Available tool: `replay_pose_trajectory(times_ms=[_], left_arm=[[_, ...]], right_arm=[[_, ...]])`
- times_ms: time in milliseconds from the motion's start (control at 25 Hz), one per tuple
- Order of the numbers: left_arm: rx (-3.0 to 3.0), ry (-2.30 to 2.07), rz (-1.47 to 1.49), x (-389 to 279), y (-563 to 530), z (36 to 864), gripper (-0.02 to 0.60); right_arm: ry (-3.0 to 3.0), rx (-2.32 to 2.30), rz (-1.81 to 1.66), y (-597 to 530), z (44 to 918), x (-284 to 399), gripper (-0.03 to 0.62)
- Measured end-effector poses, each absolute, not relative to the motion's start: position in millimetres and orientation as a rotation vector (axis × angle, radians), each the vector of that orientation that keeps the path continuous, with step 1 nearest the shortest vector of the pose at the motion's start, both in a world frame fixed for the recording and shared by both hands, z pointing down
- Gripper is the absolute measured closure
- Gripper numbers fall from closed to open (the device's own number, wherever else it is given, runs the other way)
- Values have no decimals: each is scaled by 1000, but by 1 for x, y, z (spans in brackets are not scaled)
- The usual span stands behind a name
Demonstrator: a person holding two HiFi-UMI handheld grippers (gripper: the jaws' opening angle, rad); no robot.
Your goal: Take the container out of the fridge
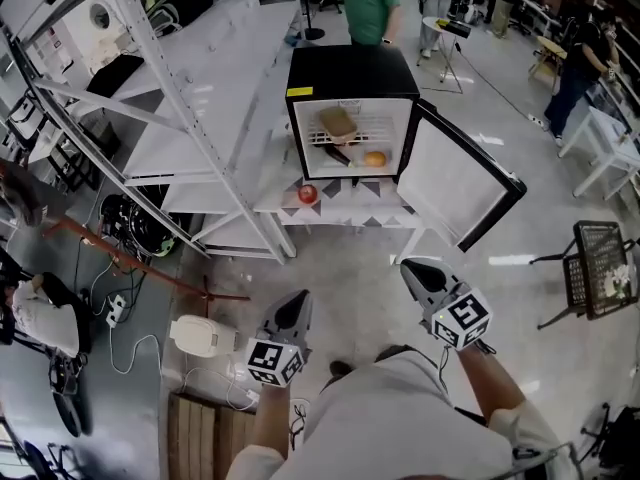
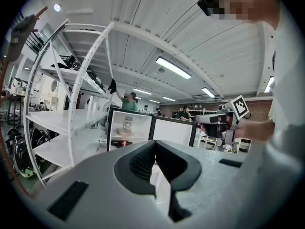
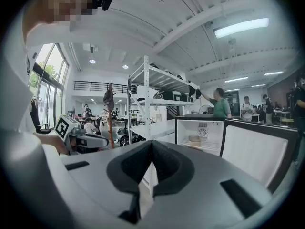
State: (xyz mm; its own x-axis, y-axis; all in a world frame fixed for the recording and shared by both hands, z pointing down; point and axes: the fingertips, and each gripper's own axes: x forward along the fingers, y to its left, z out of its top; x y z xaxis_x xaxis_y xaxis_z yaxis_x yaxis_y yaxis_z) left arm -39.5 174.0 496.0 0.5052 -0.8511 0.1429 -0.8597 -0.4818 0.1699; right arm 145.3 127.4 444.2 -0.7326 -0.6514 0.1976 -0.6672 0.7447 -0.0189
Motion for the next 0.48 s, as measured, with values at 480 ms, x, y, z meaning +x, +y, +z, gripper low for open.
replay_pose_trajectory(times_ms=[480], left_arm=[[2518, -1453, 30, -75, 172, 501, 577]], right_arm=[[-2736, 1081, 135, 125, 450, 116, 588]])
